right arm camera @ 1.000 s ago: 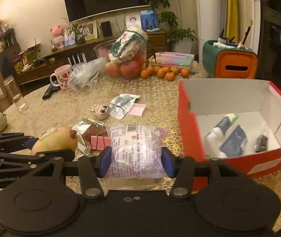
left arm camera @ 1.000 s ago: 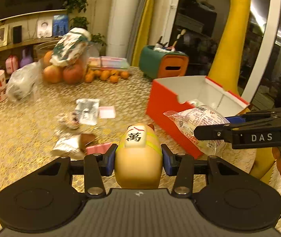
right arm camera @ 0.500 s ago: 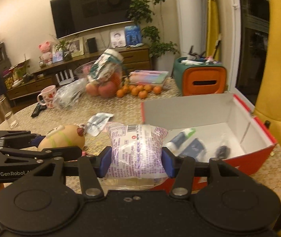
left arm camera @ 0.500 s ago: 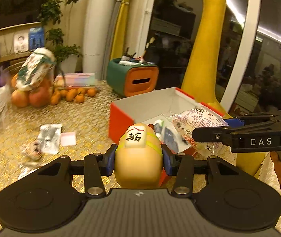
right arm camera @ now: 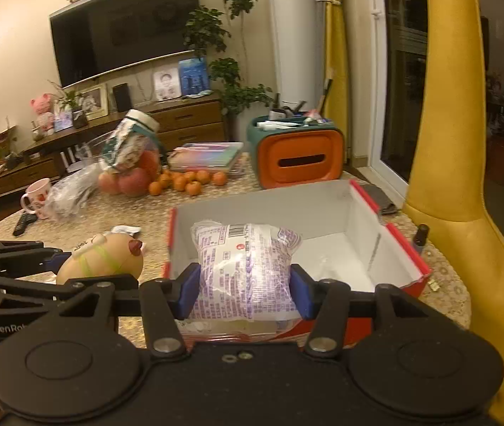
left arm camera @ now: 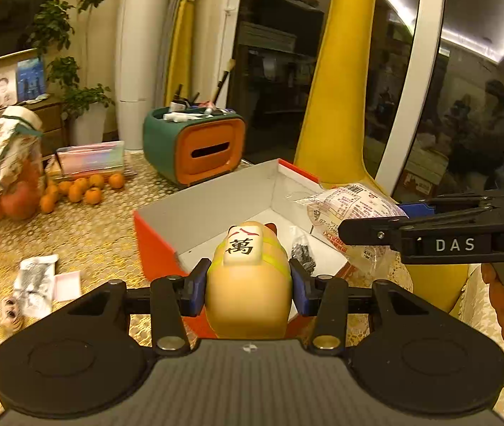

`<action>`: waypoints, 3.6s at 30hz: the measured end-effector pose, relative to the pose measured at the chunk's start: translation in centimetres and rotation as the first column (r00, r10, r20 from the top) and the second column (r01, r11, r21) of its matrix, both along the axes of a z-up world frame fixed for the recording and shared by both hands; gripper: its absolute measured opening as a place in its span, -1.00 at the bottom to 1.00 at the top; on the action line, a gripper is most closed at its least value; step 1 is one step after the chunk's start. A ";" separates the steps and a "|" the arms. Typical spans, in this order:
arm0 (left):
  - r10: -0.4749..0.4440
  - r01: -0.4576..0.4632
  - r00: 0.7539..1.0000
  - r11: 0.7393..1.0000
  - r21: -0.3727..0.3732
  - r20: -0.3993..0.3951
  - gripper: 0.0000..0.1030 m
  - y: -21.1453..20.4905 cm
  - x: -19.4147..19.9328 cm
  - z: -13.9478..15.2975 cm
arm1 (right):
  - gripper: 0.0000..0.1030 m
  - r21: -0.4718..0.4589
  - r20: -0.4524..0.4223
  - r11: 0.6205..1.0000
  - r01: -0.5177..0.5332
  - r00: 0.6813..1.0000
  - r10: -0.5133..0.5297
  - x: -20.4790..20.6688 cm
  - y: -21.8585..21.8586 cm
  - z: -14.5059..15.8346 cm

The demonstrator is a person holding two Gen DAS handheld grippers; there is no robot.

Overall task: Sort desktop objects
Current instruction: 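Grasp the white snack bag with the right tool and carry both items to the box, then open both tools to drop the toy and snack bag into the box, then move both tools back over the remaining items on the table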

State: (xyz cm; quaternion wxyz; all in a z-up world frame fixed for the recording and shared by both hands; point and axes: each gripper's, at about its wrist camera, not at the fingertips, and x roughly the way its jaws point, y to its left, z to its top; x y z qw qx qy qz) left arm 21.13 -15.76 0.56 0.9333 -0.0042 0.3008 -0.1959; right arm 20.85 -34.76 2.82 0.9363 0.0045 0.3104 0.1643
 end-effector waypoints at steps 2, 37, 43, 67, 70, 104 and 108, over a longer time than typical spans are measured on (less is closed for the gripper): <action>-0.008 0.008 1.000 1.000 0.004 -0.005 -0.13 -0.7 0.9 -0.2 | 0.01 0.000 -0.007 1.000 0.015 1.000 -0.015 0.7 -0.5 -0.3; -0.049 0.084 0.979 0.982 0.171 -0.199 -0.12 -8.1 12.4 -6.9 | 0.02 -0.141 -0.198 0.987 0.079 0.974 -0.106 15.1 -2.0 -7.7; -0.047 0.087 0.970 0.982 0.165 -0.237 -0.12 -8.0 13.4 -7.5 | 0.02 -0.186 -0.244 0.981 0.056 0.964 -0.102 16.1 -1.3 -8.8; -0.086 0.120 0.960 0.986 0.114 -0.266 0.32 -7.5 12.1 -6.2 | 0.34 -0.130 -0.240 0.988 0.084 0.964 -0.114 14.6 -2.4 -7.5; -0.080 0.110 0.963 0.989 0.103 -0.256 0.32 -7.0 11.5 -5.7 | 0.34 -0.125 -0.237 0.989 0.080 0.965 -0.108 14.0 -2.4 -7.1; 0.033 -0.030 0.996 0.999 0.036 -0.087 0.46 3.1 0.6 -0.2 | 0.46 -0.031 -0.115 0.998 -0.061 0.992 0.057 3.1 3.2 -0.9; 0.040 -0.037 0.997 0.999 0.040 -0.067 0.46 4.8 -0.6 0.4 | 0.51 -0.020 -0.088 0.997 -0.070 0.994 0.068 1.8 4.3 -0.4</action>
